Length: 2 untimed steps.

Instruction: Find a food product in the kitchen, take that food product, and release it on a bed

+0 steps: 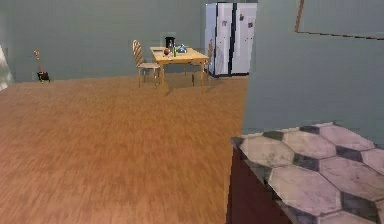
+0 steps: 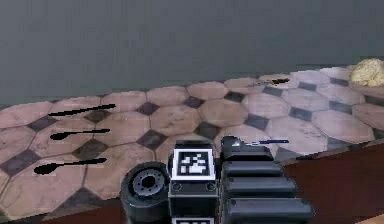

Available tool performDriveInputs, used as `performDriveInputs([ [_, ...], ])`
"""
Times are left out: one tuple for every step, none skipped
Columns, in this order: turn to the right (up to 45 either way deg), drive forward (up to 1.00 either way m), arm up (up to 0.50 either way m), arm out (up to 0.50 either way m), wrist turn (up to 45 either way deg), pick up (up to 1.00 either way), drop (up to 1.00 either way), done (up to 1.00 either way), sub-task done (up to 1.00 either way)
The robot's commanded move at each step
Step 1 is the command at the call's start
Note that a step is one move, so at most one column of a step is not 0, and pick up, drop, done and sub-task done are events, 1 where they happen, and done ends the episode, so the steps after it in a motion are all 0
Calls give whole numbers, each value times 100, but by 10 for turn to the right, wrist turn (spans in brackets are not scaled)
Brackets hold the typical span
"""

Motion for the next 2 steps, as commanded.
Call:
performDriveInputs([
  [-450,0,0,0,0,0,0,0,0],
  [-450,0,0,0,0,0,0,0,0],
])
